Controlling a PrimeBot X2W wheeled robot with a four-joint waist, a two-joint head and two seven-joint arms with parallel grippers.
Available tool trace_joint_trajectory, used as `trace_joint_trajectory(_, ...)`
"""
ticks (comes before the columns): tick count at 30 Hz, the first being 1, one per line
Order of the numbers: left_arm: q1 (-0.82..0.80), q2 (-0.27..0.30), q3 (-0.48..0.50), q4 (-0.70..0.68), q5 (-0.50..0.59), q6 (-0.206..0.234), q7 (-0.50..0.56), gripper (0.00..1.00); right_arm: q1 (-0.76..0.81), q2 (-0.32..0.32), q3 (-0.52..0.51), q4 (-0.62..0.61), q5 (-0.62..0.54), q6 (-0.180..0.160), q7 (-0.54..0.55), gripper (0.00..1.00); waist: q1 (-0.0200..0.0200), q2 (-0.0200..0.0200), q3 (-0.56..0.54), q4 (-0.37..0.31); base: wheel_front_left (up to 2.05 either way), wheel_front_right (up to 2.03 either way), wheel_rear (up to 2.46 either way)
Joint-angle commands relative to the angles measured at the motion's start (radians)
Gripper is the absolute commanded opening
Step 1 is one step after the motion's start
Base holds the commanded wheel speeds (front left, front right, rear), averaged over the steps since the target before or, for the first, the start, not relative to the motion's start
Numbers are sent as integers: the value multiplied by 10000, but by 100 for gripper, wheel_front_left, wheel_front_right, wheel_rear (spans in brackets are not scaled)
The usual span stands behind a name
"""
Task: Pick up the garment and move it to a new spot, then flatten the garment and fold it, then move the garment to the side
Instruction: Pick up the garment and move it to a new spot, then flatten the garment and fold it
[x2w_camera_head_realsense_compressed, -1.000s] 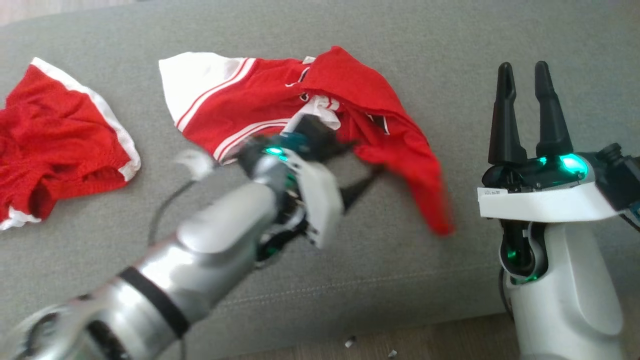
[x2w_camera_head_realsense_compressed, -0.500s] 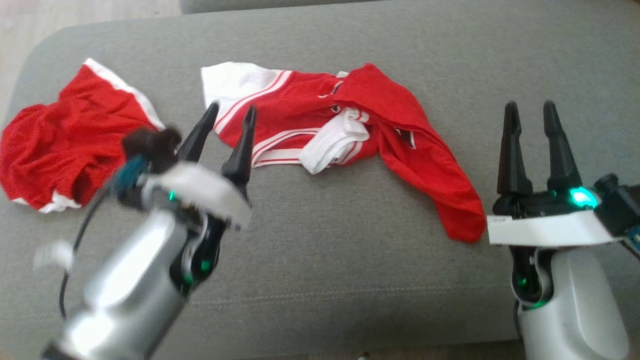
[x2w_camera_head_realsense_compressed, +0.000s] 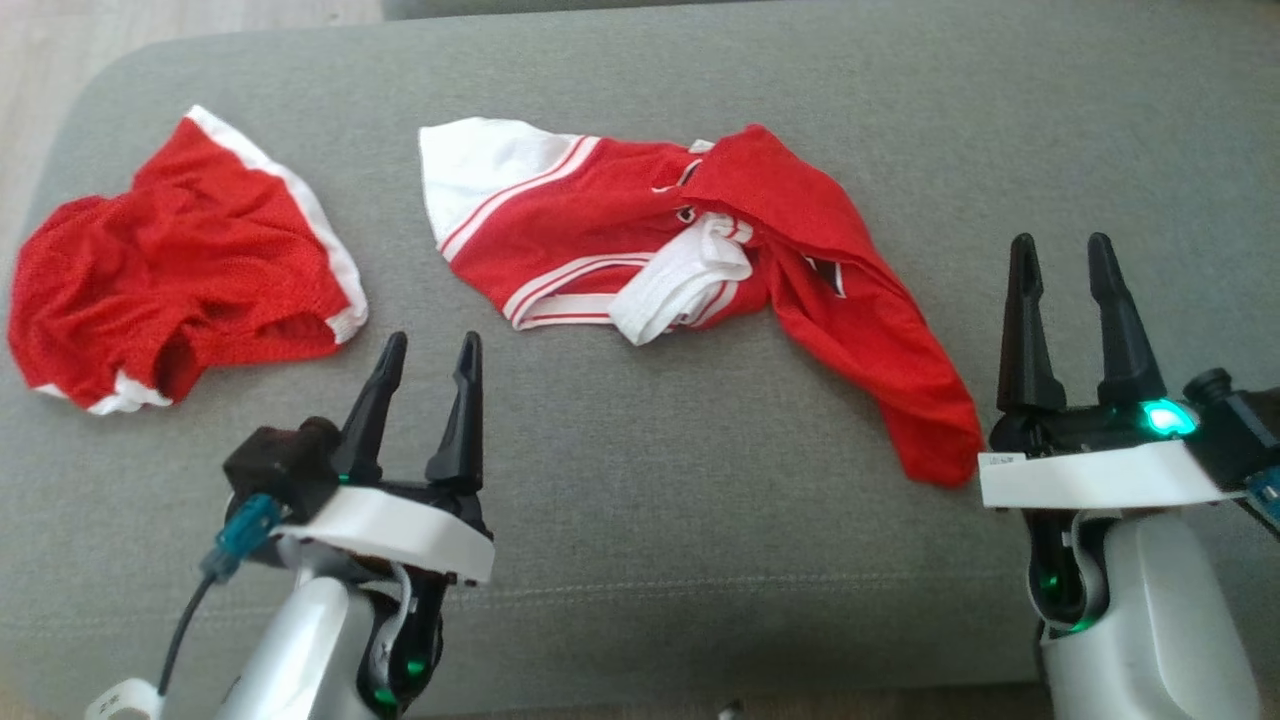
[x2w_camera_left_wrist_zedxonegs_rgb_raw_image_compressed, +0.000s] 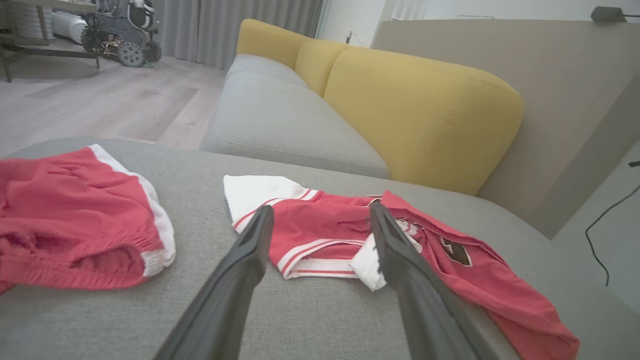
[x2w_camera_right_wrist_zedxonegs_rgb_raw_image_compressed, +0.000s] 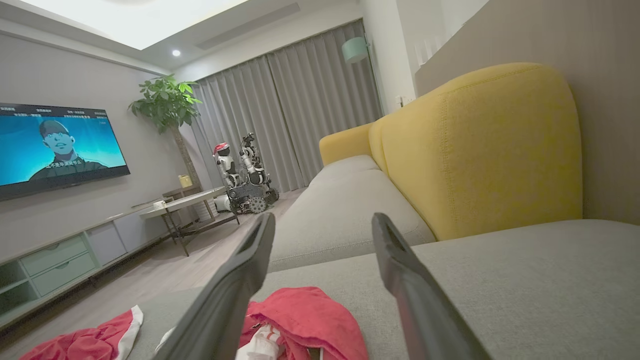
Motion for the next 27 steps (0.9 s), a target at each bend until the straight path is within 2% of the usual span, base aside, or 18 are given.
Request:
trace_joint_trajectory(1, -450, -21, 486, -228, 223, -138, -121, 100, -200, 20, 277, -304, -49, 73, -51, 100, 0, 0, 84, -123, 0, 0, 0)
trace_joint_trajectory(7, -918, -350, 382, 800, 1178, -756, -121, 100, -362, 20, 457, -369, 30, 73, -51, 100, 0, 0, 500, -679, 0, 0, 0)
trace_joint_trajectory(15, -2299, -498, -155, 2925, 2060, -1029, -121, 100, -601, 20, 537, -495, 168, 73, -51, 100, 0, 0, 1168, -1518, 0, 0, 0)
trace_joint_trajectory(21, -3367, -499, -414, 4333, 2759, -899, -122, 100, -747, 20, 535, -560, 231, 73, -51, 100, 0, 0, 1522, -1976, 0, 0, 0)
trace_joint_trajectory(27, -3928, -392, -740, 5047, 3397, -841, -122, 100, -808, 20, 580, -611, 299, 73, -51, 100, 0, 0, 1688, -2192, 0, 0, 0)
